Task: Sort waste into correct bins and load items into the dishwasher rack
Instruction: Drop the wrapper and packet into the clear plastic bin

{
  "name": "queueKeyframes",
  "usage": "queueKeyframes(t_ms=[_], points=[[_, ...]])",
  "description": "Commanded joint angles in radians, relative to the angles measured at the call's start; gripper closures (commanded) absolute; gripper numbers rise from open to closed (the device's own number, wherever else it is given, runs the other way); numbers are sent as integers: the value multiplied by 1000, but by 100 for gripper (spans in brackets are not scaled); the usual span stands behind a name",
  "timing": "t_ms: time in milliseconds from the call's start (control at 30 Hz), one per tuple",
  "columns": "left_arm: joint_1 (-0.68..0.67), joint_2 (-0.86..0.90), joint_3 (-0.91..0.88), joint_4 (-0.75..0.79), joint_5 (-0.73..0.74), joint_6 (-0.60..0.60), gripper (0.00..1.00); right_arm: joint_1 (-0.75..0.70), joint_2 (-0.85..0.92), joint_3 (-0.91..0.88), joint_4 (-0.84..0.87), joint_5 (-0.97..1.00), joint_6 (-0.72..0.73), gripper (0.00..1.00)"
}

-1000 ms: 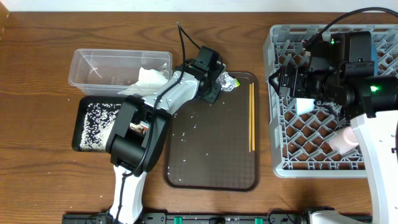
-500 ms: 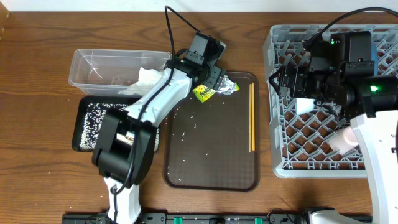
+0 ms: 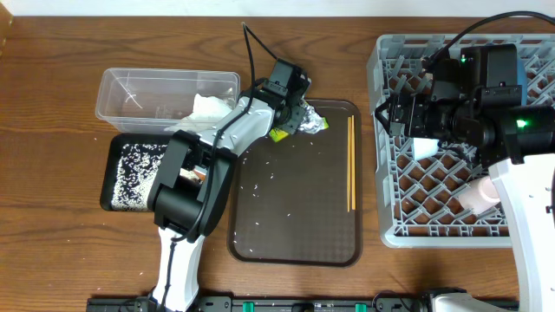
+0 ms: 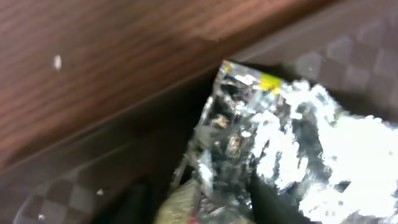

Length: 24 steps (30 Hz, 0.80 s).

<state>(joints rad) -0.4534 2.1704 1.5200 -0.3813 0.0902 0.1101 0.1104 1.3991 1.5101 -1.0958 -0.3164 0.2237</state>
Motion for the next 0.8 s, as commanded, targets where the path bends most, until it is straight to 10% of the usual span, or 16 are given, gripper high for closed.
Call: queueKeyframes(t_ms=[0, 100, 500, 767], points=[[3, -3, 0, -33, 34, 16, 77, 14, -4, 13, -5, 6, -4, 13], [3, -6, 1, -75, 33, 16, 94, 14, -4, 13, -11, 6, -4, 13], [34, -325, 53, -270, -90, 20, 94, 13, -4, 13, 5, 8, -4, 12], [166, -380, 43, -274, -282, 242, 94, 14, -4, 13, 7, 32, -4, 12]])
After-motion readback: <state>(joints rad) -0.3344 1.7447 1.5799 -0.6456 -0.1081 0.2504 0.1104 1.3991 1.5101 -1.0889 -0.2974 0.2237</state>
